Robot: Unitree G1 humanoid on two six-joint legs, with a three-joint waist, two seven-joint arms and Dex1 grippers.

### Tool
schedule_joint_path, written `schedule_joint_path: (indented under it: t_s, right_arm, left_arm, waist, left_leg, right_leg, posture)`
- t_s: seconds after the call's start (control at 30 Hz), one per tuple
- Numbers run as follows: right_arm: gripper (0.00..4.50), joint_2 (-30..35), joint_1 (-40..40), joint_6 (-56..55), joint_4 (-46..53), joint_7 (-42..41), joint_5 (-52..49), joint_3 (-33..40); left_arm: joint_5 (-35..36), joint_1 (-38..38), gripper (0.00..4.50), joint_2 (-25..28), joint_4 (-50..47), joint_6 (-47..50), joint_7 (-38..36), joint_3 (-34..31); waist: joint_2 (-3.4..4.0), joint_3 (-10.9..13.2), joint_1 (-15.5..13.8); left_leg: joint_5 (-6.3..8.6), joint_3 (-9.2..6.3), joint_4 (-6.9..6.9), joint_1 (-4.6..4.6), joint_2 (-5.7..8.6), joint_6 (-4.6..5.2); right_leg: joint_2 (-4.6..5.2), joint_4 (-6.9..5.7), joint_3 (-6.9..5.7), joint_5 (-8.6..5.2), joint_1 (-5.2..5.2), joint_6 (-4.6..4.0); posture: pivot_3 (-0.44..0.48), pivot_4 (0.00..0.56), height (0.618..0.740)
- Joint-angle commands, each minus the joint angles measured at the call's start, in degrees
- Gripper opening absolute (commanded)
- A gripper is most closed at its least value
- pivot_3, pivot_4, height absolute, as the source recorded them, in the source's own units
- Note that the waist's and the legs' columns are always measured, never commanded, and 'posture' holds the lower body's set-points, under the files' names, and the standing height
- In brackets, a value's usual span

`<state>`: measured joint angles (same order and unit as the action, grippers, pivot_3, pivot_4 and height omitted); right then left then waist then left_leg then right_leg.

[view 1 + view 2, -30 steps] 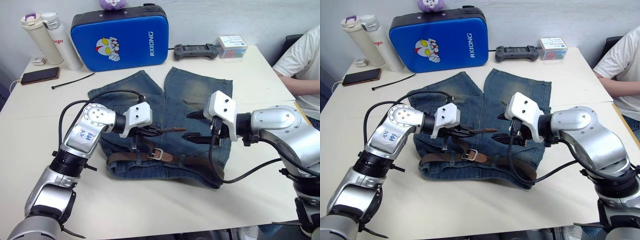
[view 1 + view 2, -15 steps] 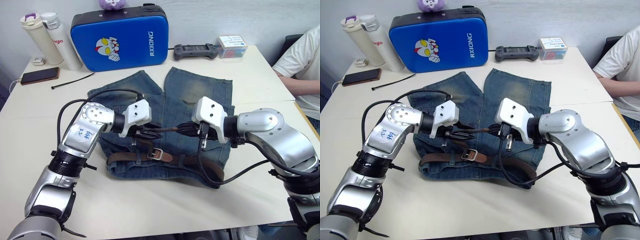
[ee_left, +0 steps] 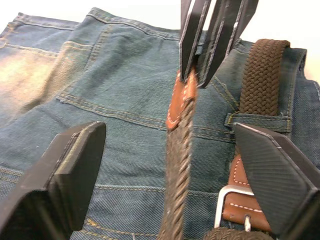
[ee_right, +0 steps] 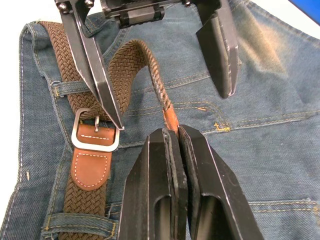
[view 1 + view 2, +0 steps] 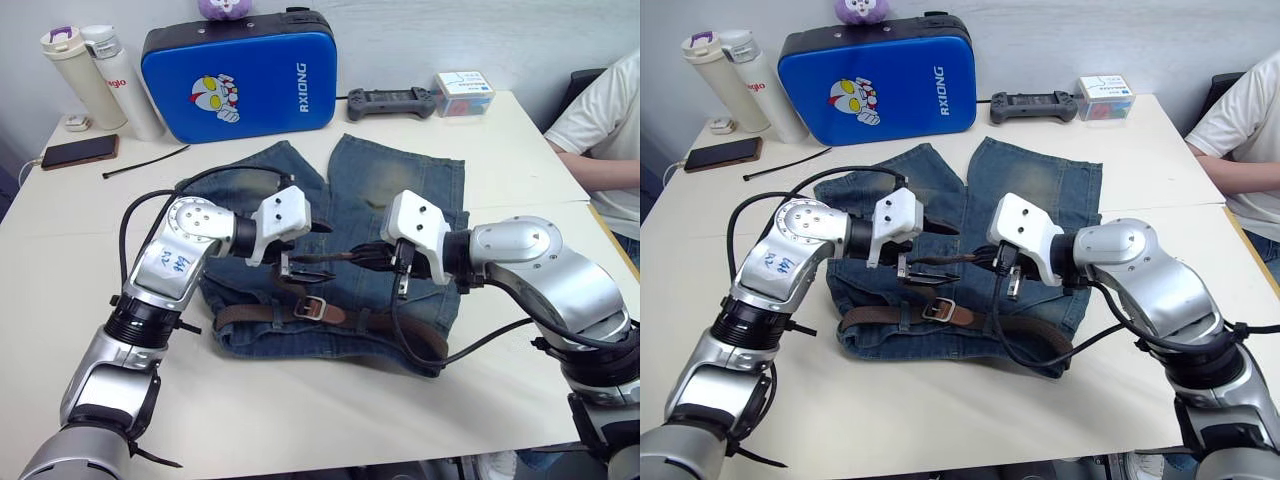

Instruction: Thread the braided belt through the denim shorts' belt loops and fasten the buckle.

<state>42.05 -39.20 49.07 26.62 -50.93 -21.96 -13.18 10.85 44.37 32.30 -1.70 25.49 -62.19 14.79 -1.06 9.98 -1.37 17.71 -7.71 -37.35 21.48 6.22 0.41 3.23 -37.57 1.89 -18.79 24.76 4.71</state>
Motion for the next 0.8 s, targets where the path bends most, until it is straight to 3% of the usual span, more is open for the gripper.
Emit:
schedule_joint_path:
  t_s: [0.03, 0.23, 0.27, 0.5, 0.6, 0.8]
  right_arm:
    - [0.0, -0.04, -1.01, 0.79, 1.46, 0.54, -0.87, 1.8]
    - [0.0, 0.04, -1.04, 1.69, 1.45, 0.95, -1.11, 2.09]
    - [0.0, -0.06, -1.04, 1.85, 1.33, 1.09, -1.22, 2.27]
    - [0.0, -1.31, -0.79, 2.21, 0.97, 2.75, -2.54, 4.07]
    - [1.07, -0.67, -0.58, 2.75, 1.77, 1.87, -4.02, 5.17]
    - [3.8, 6.97, 7.62, 3.21, 10.29, -1.72, -5.84, 5.28]
  left_arm:
    - [-0.71, 1.01, 2.72, 0.22, -1.53, -0.9, -0.15, 0.23]
    - [-0.76, 1.24, 0.21, 0.26, -1.26, -0.34, -0.57, -0.11]
    - [-0.46, 1.3, 0.02, 0.23, -1.16, 0.01, -0.65, -0.45]
    - [-0.15, 1.4, 0.02, 0.11, -0.22, -0.45, -0.7, -1.06]
    - [-0.98, 2.06, 0.0, -0.3, 1.43, -1.8, 0.26, -1.34]
    - [-4.43, 4.62, 0.0, -0.41, 8.21, -7.91, 1.42, -0.71]
  waist:
    - [0.0, 0.0, 0.01]
    - [0.0, 0.0, -0.02]
    - [0.0, 0.0, -0.02]
    - [0.0, 0.0, 0.01]
    - [0.0, 0.0, -0.03]
    - [-0.01, 0.0, -0.35]
  left_leg:
    - [0.0, 0.0, 0.0, 0.0, 0.0, 0.0]
    - [0.0, 0.0, -0.01, 0.0, 0.0, 0.0]
    - [0.0, 0.0, -0.01, 0.0, 0.0, 0.0]
    - [0.0, 0.01, -0.02, 0.0, 0.0, 0.0]
    - [0.0, 0.01, -0.03, 0.0, 0.0, 0.0]
    - [0.01, 0.0, -0.08, 0.02, 0.0, 0.02]
  right_leg:
    - [0.0, 0.0, 0.0, 0.0, 0.0, 0.0]
    - [0.0, -0.01, 0.0, 0.0, 0.0, 0.0]
    - [0.0, -0.01, 0.0, 0.0, 0.0, 0.0]
    - [0.0, -0.02, 0.0, 0.0, 0.0, 0.0]
    - [0.0, -0.03, 0.0, 0.0, 0.0, 0.0]
    - [0.0, -0.01, -0.04, 0.0, -0.03, 0.0]
  posture:
    - [0.0, 0.15, 0.74]
    - [0.0, 0.15, 0.74]
    - [0.0, 0.15, 0.74]
    - [0.0, 0.15, 0.74]
    - [0.0, 0.15, 0.74]
    - [0.0, 0.15, 0.74]
